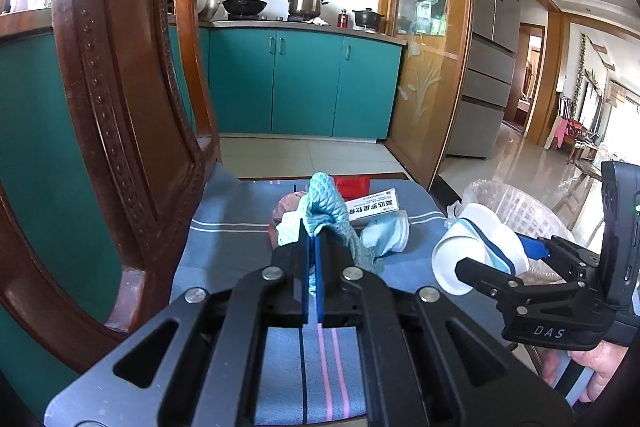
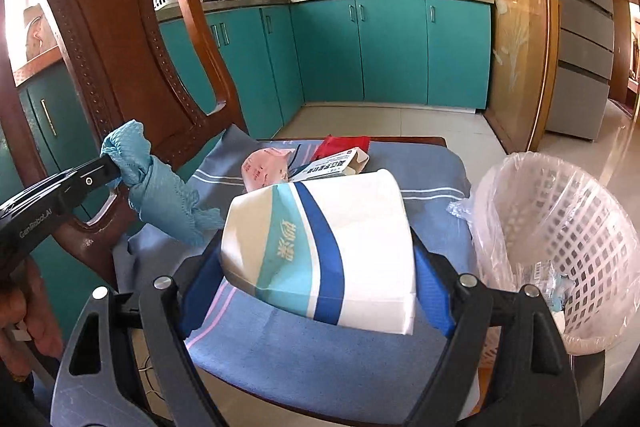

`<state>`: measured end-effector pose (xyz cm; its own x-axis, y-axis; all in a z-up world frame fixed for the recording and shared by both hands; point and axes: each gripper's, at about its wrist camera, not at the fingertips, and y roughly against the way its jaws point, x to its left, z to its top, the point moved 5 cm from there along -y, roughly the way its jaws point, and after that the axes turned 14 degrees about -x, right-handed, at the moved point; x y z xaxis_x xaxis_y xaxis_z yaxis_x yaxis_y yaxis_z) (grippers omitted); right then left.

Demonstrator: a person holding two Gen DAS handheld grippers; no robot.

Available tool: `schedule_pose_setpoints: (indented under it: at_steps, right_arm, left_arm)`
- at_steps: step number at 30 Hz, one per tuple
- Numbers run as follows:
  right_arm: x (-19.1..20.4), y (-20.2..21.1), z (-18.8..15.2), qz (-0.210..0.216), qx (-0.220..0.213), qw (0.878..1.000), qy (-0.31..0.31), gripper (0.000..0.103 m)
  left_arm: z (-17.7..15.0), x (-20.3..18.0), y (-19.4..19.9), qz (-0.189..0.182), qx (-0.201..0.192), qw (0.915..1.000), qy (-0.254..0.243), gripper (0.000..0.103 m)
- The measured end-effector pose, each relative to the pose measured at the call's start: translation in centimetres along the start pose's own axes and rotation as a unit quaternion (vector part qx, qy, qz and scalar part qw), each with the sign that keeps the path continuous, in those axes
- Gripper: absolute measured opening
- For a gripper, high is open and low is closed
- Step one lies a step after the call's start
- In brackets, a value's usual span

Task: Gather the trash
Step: 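Carry the paper cup into the basket with the right tool while the left tool drops the teal cloth there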

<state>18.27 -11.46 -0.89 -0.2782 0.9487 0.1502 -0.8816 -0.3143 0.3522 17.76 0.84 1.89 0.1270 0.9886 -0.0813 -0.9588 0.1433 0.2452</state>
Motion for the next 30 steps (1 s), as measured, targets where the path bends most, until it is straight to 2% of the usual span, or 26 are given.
schedule_pose_setpoints:
  at_steps: [18,22,25,30]
  right_arm:
    - [-0.1,-0.1,0.1,0.000,0.000,1.000,0.000,0.083]
    - [-0.8,0.3,0.7,-0.010,-0.013,1.000,0.002,0.083]
    - [-3.7,1.1,1.9,-0.043,-0.035,0.998,-0.006,0.083]
    - [-12.4,2.6,3.2,-0.139,-0.061,0.987,-0.051,0.083]
  left_arm:
    - [-0.8,0.1,-0.4,-0.002,0.010,0.9999,-0.003,0.003]
    - [-0.9,0.1,-0.6,-0.001,0.013,0.9999,-0.004,0.003]
    - [-1.0,0.1,-0.6,-0.001,0.013,0.9999,-0.004,0.003]
    - [-1.0,-0.3,-0.7,-0.008,0.012,0.9999,-0.003,0.003]
